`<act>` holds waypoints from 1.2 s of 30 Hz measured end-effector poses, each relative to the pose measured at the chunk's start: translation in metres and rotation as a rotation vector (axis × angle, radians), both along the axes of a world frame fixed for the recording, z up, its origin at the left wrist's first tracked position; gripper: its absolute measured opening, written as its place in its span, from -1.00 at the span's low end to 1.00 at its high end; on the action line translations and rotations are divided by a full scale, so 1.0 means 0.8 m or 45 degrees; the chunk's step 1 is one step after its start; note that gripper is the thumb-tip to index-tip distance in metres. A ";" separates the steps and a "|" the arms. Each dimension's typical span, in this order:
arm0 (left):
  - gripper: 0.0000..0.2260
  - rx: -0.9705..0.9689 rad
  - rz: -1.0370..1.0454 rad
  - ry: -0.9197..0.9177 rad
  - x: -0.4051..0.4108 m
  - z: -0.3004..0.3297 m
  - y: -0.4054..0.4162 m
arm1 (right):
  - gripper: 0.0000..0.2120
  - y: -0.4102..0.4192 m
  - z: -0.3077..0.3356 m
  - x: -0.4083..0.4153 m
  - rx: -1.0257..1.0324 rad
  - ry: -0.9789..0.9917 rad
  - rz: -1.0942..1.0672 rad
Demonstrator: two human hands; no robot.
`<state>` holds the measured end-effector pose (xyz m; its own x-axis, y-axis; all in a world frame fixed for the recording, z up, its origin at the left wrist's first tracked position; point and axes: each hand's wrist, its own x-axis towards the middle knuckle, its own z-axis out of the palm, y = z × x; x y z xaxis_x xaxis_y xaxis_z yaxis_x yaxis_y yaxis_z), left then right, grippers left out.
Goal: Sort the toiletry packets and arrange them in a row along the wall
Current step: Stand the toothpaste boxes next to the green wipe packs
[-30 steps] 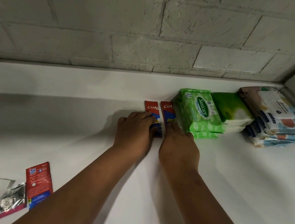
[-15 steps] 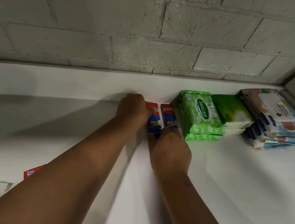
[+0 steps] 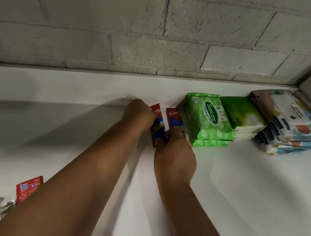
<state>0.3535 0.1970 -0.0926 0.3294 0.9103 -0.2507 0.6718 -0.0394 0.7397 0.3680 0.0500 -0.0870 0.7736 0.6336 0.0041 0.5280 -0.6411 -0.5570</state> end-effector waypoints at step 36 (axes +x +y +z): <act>-0.90 -0.042 0.084 -0.427 0.024 -0.030 -0.053 | -0.75 -0.026 -0.027 0.019 0.014 -0.223 0.031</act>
